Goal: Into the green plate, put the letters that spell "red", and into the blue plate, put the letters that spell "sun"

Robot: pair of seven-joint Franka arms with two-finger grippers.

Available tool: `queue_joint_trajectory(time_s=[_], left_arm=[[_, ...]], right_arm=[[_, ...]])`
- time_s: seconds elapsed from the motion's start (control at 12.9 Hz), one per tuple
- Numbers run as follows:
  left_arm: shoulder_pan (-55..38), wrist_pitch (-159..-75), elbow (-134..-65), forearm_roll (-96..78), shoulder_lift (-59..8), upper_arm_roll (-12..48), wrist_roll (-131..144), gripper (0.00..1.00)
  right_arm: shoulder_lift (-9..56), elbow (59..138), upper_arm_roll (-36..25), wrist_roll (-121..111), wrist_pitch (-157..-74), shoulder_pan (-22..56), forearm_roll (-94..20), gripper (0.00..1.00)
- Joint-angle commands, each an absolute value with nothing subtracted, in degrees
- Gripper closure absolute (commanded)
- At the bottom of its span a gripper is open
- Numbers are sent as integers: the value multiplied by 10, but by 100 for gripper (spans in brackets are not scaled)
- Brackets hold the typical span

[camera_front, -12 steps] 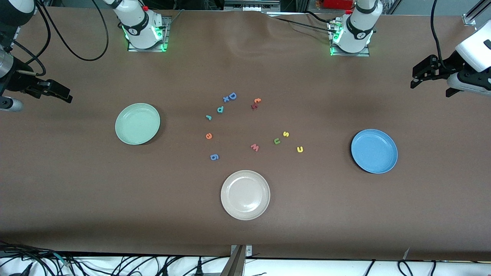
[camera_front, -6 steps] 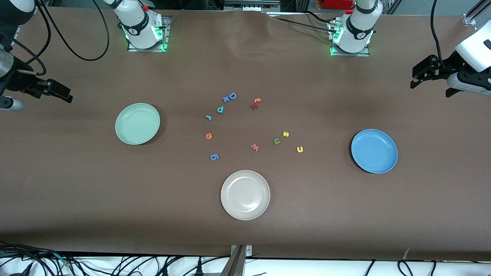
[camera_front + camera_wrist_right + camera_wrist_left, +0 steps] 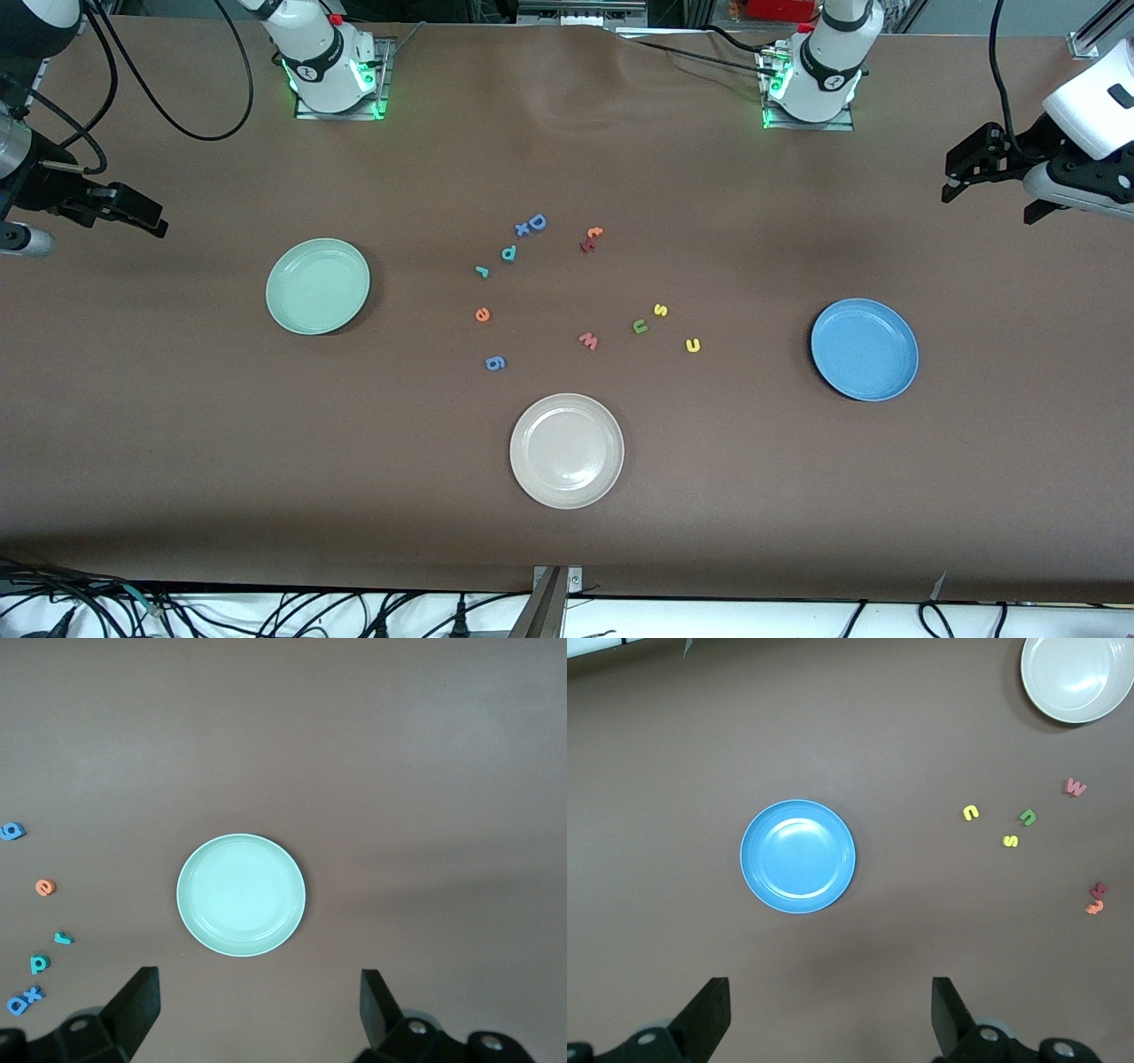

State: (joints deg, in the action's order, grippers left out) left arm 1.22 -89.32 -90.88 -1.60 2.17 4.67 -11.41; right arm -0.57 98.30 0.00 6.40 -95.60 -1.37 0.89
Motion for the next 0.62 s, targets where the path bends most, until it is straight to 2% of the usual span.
queue_joint_trajectory(time_s=[0.0, 0.54], left_arm=[[11, -895, -908, -2, 29, 47, -114, 0], [14, -896, -908, -2, 28, 46, -114, 0]], right_arm=[[-15, 984, -1, 55, -947, -16, -3, 0], [-13, 977, 1, 57, -931, -16, -3, 0]])
